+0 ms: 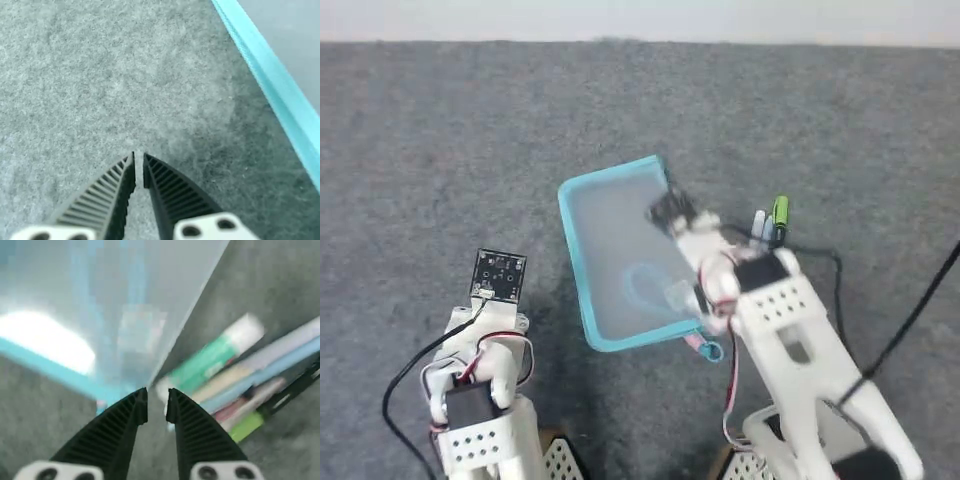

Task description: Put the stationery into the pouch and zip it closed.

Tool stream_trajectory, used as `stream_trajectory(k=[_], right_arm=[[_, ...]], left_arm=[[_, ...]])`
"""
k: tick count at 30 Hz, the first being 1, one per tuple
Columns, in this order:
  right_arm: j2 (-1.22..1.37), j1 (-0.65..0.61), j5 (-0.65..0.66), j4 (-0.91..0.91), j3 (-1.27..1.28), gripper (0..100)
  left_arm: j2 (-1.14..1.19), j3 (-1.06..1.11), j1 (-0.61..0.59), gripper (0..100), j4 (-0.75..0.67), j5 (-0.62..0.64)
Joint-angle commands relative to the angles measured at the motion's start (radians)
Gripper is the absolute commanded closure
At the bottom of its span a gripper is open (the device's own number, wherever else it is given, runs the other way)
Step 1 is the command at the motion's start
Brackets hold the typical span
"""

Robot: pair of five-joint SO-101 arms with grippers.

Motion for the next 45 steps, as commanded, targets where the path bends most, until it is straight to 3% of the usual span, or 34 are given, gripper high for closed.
stream_trajectory(k=[1, 9, 15, 20, 27, 35, 39, 45], right_arm=[[-0.116, 0.015, 0.068, -0.018, 0.1, 92.9], [-0.179, -0.019, 0.064, -0.074, 0.196, 92.9], [-0.163, -0.088, -0.048, -0.206, 0.19, 92.9], [0.005, -0.088, -0.077, -0.32, 0.161, 92.9], [0.278, -0.025, -0.157, -0.372, -0.103, 92.9], [0.595, -0.027, -0.164, -0.332, -0.528, 92.9], [0.662, -0.01, -0.273, -0.226, -0.72, 92.9], [0.568, -0.008, -0.304, -0.088, -0.715, 92.9]], left_arm=[[0.009, -0.008, 0.006, 98, -0.021, -0.017], [0.009, -0.008, 0.006, 98, -0.021, -0.017], [0.009, -0.008, 0.005, 98, -0.02, -0.017], [0.009, -0.008, 0.003, 98, -0.018, -0.017], [0.009, -0.008, 0.003, 98, -0.018, -0.017], [0.009, -0.008, 0.003, 98, -0.018, -0.017], [0.009, -0.008, 0.003, 98, -0.018, -0.017], [0.009, -0.008, 0.003, 98, -0.018, -0.017]])
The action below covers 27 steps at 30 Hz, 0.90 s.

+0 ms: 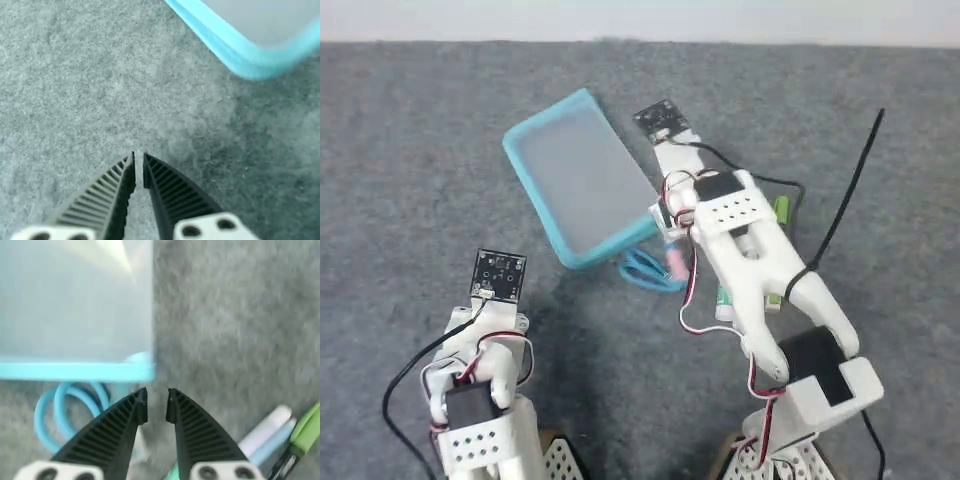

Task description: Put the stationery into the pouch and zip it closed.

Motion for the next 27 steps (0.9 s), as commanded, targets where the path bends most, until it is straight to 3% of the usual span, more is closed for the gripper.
stream_trajectory(k=[1, 10, 18, 24, 27], right_arm=[[-0.128, 0.007, -0.017, 0.053, -0.002, 92.9], [-0.229, -0.081, -0.015, -0.005, 0.186, 92.4], [-0.068, 0.016, -0.009, -0.107, 0.163, 92.4], [-0.076, 0.044, -0.009, -0.096, 0.118, 92.3], [-0.107, 0.038, -0.006, -0.042, 0.112, 87.6]], left_arm=[[0.009, -0.008, 0.003, 98, -0.018, -0.017], [0.009, -0.008, 0.006, 98, -0.018, -0.017], [0.009, -0.008, 0.005, 98, -0.018, -0.017], [0.009, -0.008, 0.005, 98, -0.018, -0.017], [0.009, -0.008, 0.006, 98, -0.018, -0.017]])
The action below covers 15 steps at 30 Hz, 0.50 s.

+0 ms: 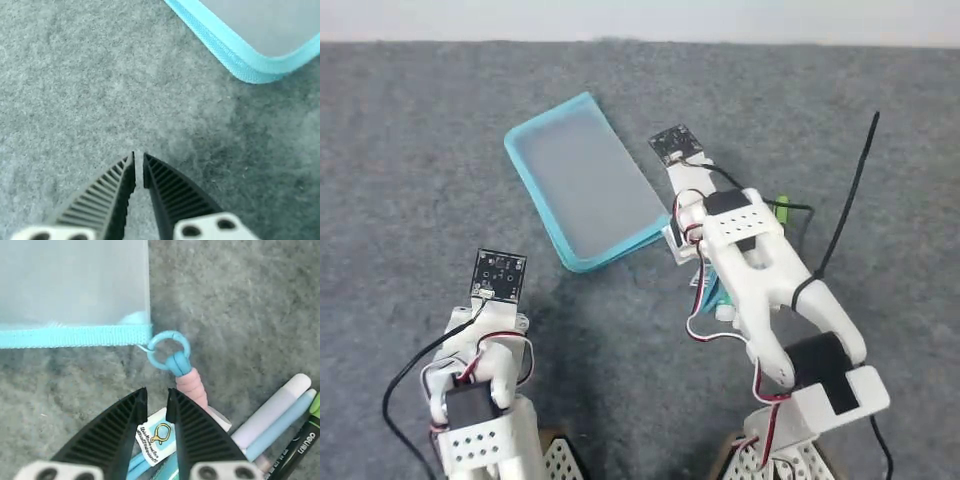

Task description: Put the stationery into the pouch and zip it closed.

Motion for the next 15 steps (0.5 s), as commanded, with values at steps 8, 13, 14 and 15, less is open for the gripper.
stream_trajectory(k=[8, 13, 14, 15], right_arm=[[-0.254, -0.007, 0.072, 0.165, -0.049, 73.9], [-0.159, 0.015, 0.11, 0.13, -0.054, 73.6], [-0.124, 0.015, 0.137, 0.125, -0.057, 73.6], [-0.09, 0.015, 0.152, 0.124, -0.069, 73.6]], left_arm=[[0.009, -0.008, 0.008, 98, -0.02, -0.017], [0.009, -0.008, 0.006, 98, -0.02, -0.017], [0.009, -0.008, 0.006, 98, -0.02, -0.017], [0.009, -0.008, 0.006, 98, -0.02, -0.017]])
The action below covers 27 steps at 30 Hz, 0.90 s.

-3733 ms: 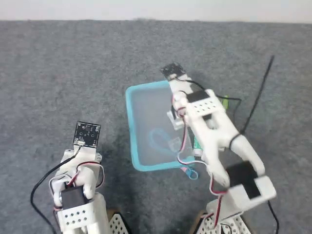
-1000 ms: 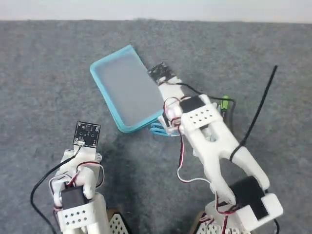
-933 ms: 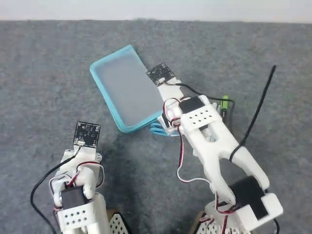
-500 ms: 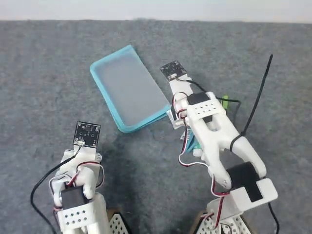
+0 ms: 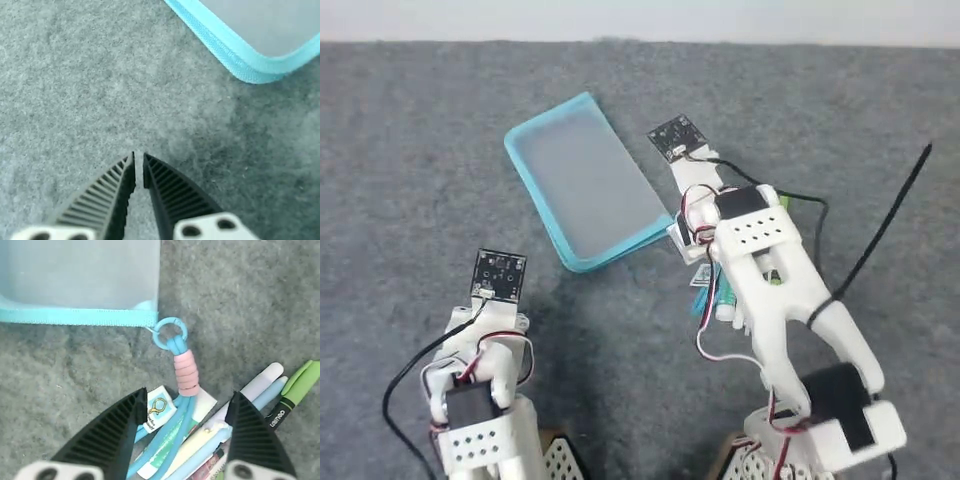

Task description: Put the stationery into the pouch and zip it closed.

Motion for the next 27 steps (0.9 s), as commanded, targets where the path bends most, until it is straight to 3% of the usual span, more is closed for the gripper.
stream_trajectory(k=[1, 16, 27], right_arm=[[0.084, 0.007, 0.063, -0.021, -0.075, 73.6], [0.268, 0.054, 0.095, -0.028, -0.164, 73.6], [0.32, 0.053, 0.094, -0.213, -0.144, 73.8]], left_arm=[[0.009, -0.008, 0.006, 98, -0.02, -0.017], [0.009, -0.008, 0.006, 98, -0.02, -0.017], [0.009, -0.008, 0.005, 98, -0.02, -0.017]])
